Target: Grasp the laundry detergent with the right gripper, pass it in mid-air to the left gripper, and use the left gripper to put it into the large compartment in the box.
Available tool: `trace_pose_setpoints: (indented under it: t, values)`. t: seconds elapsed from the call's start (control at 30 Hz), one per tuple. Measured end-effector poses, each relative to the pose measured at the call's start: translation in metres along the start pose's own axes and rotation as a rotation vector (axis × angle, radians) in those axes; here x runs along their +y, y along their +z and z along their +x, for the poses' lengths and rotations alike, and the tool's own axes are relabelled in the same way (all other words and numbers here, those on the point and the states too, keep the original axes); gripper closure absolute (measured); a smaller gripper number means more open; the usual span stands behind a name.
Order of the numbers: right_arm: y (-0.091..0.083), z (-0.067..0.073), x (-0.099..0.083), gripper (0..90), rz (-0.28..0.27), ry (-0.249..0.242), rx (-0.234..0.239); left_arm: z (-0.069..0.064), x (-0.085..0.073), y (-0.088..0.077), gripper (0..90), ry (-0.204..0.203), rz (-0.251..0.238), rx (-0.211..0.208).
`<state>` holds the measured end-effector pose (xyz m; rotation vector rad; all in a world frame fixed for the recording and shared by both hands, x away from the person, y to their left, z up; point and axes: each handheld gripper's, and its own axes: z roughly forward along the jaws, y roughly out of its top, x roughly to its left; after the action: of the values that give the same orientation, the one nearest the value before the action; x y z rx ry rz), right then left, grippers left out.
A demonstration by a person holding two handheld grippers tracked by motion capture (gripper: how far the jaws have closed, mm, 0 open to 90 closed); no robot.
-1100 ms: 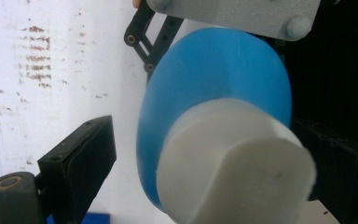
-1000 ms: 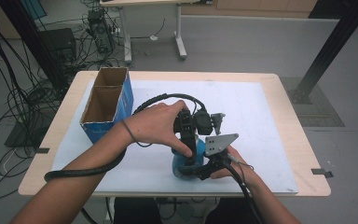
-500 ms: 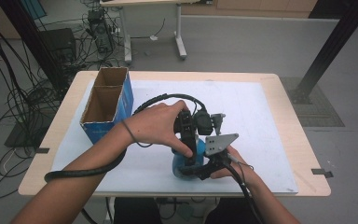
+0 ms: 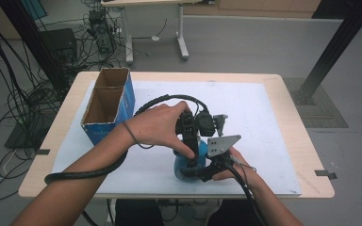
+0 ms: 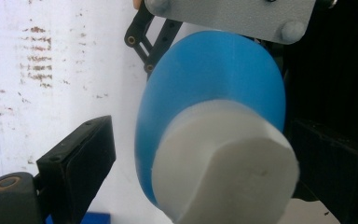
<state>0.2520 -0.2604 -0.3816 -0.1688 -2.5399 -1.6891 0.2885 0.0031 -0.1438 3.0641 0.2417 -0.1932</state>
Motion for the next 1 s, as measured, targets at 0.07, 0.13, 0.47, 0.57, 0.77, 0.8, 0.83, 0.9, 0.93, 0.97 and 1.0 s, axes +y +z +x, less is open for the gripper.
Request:
trace_pose_setpoints:
  t: [0.07,0.13,0.47,0.57,0.77,0.8,0.83,0.9,0.93,0.97,1.0]
  values:
    - [0.0000,-0.0001,0.0002,42.2,0.001,-0.001,-0.001,-0.0001,0.0006,0.0002,8.9,0.001,0.003,0.000]
    - [0.0000,-0.0003,0.0001,42.2,0.001,-0.001,0.000,-0.0001,0.0002,0.0003,8.8,0.004,0.000,0.001]
    - [0.0010,0.0001,0.0004,42.2,0.002,-0.002,0.000,-0.0001,0.0002,0.0002,8.8,0.001,0.004,0.001]
    - [0.0012,-0.0004,0.0006,42.2,0.004,-0.003,0.001,-0.0004,-0.0007,0.0002,8.8,-0.001,-0.001,0.002]
    - [0.0024,-0.0005,0.0006,42.2,0.007,-0.004,0.002,-0.0001,-0.0014,-0.0008,8.8,0.000,-0.002,0.001]
    - [0.0024,-0.0005,0.0006,42.2,0.007,-0.004,0.002,-0.0001,-0.0014,-0.0008,8.8,0.000,-0.002,0.001]
    - [0.0027,-0.0006,0.0007,42.2,0.009,-0.004,0.003,-0.0001,-0.0016,-0.0008,8.8,0.000,-0.002,0.002]
    - [0.0031,-0.0007,0.0010,42.2,0.010,-0.005,0.004,-0.0001,-0.0015,-0.0005,8.8,-0.002,0.000,0.003]
    - [0.0032,-0.0007,0.0008,42.2,0.009,-0.005,0.004,-0.0002,-0.0021,-0.0003,8.7,-0.002,-0.004,0.002]
    - [0.0032,-0.0007,0.0008,42.2,0.009,-0.005,0.004,-0.0002,-0.0021,-0.0003,8.7,-0.002,-0.004,0.002]
    - [0.0032,-0.0007,0.0009,42.2,0.009,-0.004,0.005,0.0001,-0.0016,-0.0003,8.8,0.001,-0.001,0.001]
